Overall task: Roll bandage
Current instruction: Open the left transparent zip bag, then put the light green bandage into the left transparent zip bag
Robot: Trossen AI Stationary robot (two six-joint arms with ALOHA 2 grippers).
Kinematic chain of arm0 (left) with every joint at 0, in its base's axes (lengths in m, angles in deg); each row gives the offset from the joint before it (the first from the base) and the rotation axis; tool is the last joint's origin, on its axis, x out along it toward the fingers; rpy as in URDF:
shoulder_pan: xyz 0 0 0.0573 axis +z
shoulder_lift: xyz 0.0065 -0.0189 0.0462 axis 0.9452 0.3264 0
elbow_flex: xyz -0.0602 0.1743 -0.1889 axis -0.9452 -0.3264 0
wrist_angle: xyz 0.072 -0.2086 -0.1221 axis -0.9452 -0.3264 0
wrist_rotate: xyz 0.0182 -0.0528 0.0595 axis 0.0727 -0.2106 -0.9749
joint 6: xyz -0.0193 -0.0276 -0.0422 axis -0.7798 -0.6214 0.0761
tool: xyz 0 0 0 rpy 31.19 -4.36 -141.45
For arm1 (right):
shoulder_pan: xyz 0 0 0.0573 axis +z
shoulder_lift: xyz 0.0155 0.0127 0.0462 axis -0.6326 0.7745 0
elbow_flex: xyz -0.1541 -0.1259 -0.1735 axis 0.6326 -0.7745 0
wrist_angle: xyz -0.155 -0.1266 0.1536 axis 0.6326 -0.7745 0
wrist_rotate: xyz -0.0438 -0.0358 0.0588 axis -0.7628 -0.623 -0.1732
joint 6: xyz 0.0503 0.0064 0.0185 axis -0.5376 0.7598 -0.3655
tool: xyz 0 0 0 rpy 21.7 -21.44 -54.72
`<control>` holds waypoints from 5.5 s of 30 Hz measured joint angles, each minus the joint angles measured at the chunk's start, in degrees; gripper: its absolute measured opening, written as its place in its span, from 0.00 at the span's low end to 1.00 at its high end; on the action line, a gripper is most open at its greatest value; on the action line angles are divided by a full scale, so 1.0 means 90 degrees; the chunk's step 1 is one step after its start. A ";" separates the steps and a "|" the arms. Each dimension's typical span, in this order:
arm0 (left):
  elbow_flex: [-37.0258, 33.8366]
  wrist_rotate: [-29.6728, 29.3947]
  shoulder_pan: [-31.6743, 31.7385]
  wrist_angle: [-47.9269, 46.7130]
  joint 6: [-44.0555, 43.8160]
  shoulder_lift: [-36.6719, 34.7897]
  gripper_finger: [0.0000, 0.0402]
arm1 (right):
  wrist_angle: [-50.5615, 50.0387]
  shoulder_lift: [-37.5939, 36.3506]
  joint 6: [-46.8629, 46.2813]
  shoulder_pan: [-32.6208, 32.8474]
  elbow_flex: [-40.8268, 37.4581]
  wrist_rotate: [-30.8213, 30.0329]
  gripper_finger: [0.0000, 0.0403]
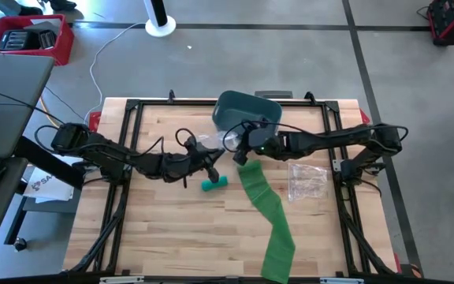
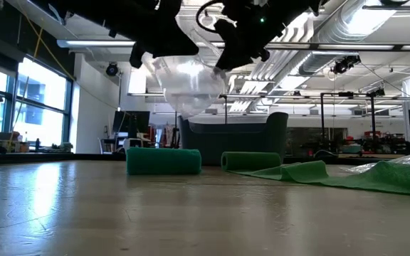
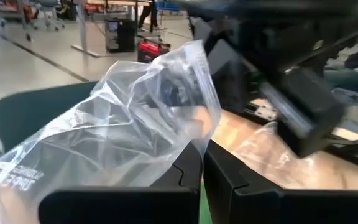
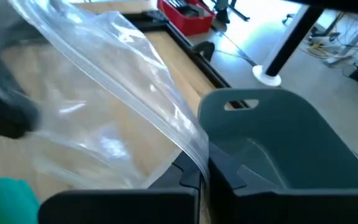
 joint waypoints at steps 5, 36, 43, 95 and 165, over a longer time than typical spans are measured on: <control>0.0000 0.0005 -0.0068 -0.0708 -0.0886 -0.0177 0.00 | 0.0007 0.0304 -0.0163 0.0016 0.0000 -0.0019 0.00; 0.0364 0.2217 0.0704 -0.7820 -0.3688 -0.2658 0.00 | 0.1008 0.1088 0.2506 0.0182 -0.0002 0.5024 0.49; 0.0364 0.3149 0.1035 -0.7743 -0.3556 -0.2024 0.00 | 0.0778 0.2023 0.2843 -0.0051 0.0120 0.5032 0.49; 0.0199 0.2763 0.0944 -0.4137 -0.1894 -0.1269 0.00 | 0.0063 -0.0385 0.1528 0.0039 -0.0461 0.5658 0.00; 0.0294 0.4556 0.1144 -0.2786 -0.2100 -0.0354 0.00 | 0.0483 0.0967 0.0738 -0.0409 -0.0163 0.4933 0.00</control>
